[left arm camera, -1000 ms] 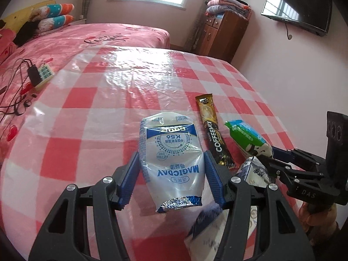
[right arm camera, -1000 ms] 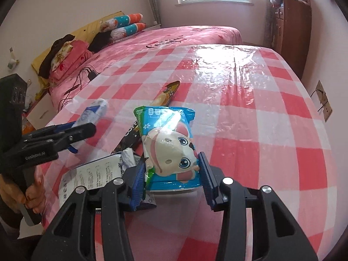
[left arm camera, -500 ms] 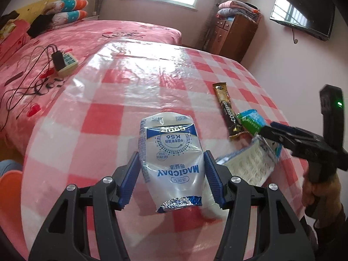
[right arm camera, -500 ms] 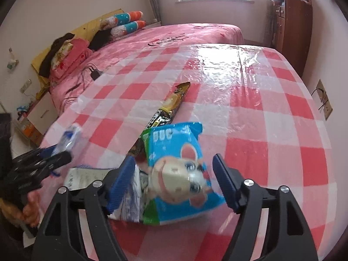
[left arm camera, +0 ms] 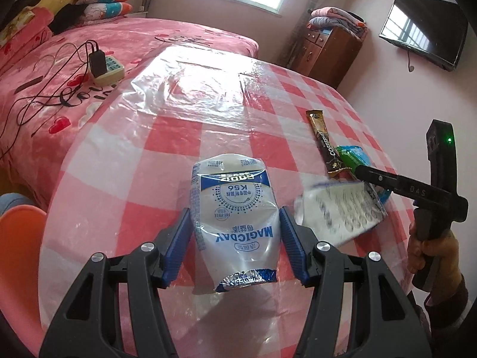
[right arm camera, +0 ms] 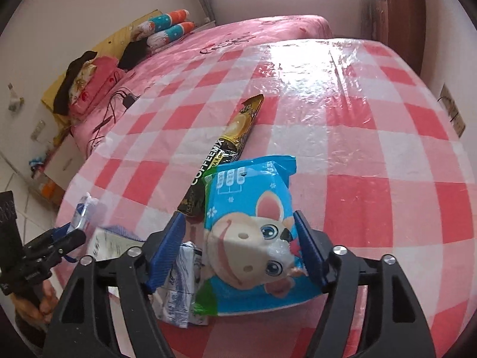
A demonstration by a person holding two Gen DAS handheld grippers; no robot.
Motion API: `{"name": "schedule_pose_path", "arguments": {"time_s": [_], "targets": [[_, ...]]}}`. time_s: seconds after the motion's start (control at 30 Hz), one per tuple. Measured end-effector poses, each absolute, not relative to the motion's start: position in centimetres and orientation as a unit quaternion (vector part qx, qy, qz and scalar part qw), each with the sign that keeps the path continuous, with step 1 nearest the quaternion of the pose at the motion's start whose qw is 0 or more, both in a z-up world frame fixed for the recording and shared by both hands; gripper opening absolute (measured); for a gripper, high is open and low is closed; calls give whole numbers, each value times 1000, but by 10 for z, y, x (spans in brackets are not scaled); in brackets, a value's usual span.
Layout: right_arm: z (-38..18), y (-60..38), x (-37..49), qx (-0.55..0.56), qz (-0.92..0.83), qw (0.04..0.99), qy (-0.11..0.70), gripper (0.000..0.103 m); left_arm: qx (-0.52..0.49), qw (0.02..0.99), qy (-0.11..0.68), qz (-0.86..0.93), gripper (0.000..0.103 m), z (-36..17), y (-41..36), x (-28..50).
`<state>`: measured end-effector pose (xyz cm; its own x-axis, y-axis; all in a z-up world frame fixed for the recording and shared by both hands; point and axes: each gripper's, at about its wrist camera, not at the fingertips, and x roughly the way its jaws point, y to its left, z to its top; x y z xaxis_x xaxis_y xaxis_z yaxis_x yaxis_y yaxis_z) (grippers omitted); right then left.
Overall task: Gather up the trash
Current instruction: 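Close the right tool on the blue cartoon-cow wipes pack and lift it, then carry both items over the pink bucket and open both tools to drop them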
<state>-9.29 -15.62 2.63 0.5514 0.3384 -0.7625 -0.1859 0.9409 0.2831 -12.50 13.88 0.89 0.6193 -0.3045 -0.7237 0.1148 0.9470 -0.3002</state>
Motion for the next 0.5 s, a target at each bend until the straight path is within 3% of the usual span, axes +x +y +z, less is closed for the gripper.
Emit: {"name": "schedule_pose_path", "arguments": {"time_s": [0.13, 0.5], "targets": [[26, -160, -94, 89, 137, 879, 449, 49, -116, 891, 422, -120, 60, 6, 142, -129], [37, -155, -110, 57, 110, 902, 414, 41, -128, 895, 410, -122, 60, 10, 154, -139]]}}
